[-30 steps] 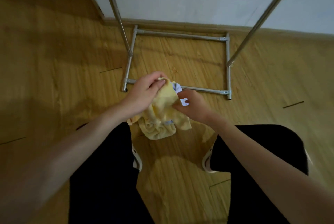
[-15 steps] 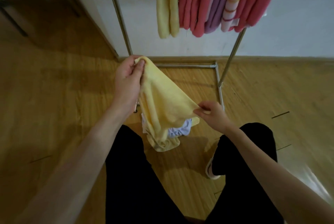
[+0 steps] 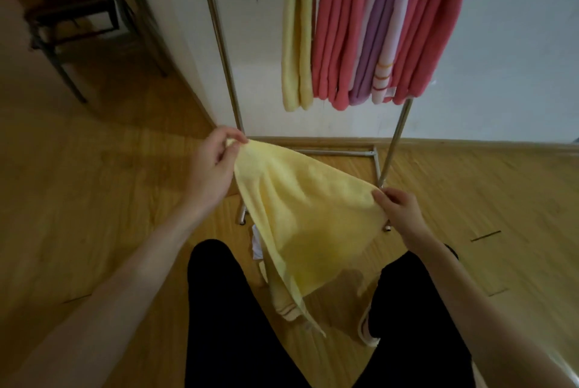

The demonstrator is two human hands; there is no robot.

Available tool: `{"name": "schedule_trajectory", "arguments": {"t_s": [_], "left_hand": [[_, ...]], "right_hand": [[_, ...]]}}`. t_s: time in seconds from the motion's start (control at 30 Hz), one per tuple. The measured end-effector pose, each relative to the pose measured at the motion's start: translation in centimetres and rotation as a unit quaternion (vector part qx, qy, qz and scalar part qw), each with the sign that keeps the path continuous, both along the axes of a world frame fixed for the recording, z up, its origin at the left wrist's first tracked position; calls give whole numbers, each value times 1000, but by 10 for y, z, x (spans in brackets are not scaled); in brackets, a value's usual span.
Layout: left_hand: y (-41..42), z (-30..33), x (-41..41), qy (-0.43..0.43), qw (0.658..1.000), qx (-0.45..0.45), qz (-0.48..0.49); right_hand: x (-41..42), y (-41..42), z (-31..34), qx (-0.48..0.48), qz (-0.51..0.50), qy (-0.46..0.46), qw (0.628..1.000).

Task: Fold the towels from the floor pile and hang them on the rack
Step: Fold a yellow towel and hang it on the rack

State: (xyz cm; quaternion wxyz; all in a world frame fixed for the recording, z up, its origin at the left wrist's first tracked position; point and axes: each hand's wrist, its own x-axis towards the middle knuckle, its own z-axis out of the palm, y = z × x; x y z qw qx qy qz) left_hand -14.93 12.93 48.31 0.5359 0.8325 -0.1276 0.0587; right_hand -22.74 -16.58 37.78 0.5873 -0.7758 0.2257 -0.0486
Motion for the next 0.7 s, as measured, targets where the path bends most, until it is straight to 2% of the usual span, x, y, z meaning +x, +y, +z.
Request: {"name": "schedule_trajectory", "arguments": {"t_s": [0.07,0.13,0.2,0.33,0.47,0.53,0.63,0.7], "left_hand": [[3,0,-2,3,995,78,-64],[4,-1,-8,-8,974,179,-141],[0,-2,-17,-19,940,272,-207],[-3,0,-30,-4,871,389,-301],[-6,0,-42,-13,788,499,-360],[-7,-1,-46,-72,759,526,-378],[-12,4,-45,-195,743,502,-398],[-18,16,-43,-223,772,459,-379]], "right_hand": [[4,1,11,-38,8,-14,999],[7,4,19,-64,10,-27,998],[8,8,29,-65,12,-39,997],[10,14,51,-49,30,-32,998],[5,19,72,56,81,0,995],[3,18,77,101,113,8,988],[-2,15,77,127,163,-4,978],[-5,13,76,103,180,-20,978]]}}
